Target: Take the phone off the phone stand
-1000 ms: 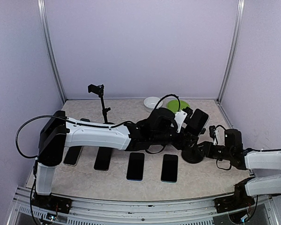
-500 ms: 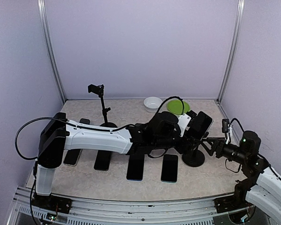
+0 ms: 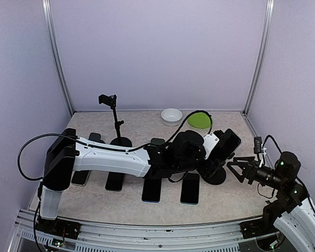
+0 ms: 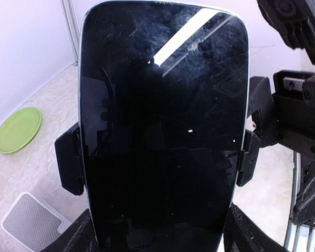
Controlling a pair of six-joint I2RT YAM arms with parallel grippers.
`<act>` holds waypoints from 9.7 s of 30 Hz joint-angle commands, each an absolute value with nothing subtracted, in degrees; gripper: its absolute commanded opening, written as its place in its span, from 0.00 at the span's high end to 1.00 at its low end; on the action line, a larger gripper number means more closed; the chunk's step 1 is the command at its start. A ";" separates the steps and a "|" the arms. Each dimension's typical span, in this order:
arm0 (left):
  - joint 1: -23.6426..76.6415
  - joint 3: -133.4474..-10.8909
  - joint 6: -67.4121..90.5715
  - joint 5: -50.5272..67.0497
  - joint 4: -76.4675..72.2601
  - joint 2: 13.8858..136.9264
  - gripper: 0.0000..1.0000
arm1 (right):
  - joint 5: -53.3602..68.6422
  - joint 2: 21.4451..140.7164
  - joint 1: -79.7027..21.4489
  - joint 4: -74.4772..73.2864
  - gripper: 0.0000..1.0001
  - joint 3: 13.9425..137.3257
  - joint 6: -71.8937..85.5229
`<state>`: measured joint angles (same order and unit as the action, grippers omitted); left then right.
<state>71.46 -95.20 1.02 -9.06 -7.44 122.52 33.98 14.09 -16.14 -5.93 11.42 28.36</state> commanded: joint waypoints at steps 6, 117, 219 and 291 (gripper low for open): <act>72.95 -97.00 -2.37 -12.12 -11.46 122.45 0.70 | 32.64 19.96 -16.72 -0.26 0.38 14.14 29.91; 66.32 -78.98 0.92 19.22 -24.37 108.65 0.73 | 18.80 43.29 -16.71 26.23 1.00 17.91 23.53; 69.99 -80.31 9.57 -20.16 -28.59 115.72 0.60 | 16.88 56.61 -34.54 27.24 1.00 24.85 38.77; 62.83 -37.13 19.16 -2.92 -48.99 84.92 0.01 | 24.17 76.20 -6.40 -43.19 0.58 43.36 19.87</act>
